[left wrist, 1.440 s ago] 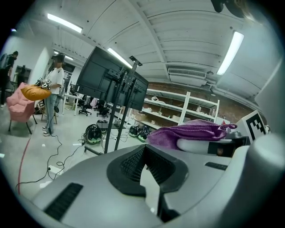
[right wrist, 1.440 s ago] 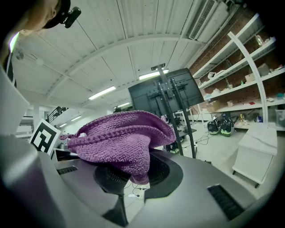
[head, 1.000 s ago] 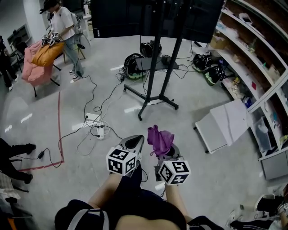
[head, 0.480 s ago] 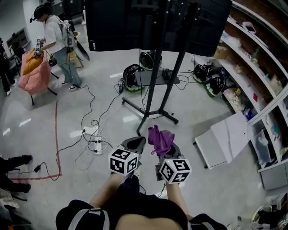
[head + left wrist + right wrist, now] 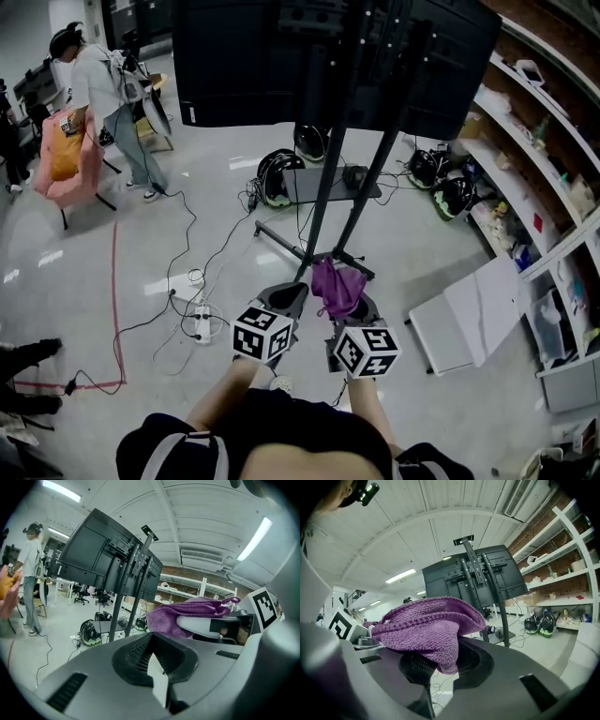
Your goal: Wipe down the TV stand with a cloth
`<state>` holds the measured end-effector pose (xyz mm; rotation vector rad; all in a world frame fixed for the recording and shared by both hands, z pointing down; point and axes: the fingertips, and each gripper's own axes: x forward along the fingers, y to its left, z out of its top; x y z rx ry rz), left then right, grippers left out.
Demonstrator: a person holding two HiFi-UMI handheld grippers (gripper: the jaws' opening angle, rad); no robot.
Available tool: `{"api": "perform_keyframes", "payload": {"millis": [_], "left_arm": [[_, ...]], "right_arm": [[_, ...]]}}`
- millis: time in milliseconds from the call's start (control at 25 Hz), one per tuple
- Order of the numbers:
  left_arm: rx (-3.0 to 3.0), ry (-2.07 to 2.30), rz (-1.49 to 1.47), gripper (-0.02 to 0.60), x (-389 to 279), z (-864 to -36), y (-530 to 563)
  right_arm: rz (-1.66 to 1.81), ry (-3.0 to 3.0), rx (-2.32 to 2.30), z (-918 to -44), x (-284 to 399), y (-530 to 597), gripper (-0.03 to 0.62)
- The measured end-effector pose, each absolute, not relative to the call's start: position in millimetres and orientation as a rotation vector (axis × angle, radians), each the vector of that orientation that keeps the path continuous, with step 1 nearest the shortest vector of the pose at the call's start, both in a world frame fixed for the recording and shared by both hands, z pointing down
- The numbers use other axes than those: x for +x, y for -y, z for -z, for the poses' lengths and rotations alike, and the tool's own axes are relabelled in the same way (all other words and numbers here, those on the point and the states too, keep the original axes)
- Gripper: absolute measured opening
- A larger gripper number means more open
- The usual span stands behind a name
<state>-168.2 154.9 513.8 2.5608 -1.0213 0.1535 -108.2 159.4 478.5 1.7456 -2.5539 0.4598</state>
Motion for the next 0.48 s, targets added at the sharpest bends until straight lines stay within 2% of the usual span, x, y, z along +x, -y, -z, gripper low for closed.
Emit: {"api": "perform_keyframes", "payload": {"millis": [480], "left_arm": [[2.592, 0.983, -0.164, 0.006, -171, -508, -113]], "right_arm": [[-0.409, 2.570, 1.715, -474, -123, -116, 0.064]]}}
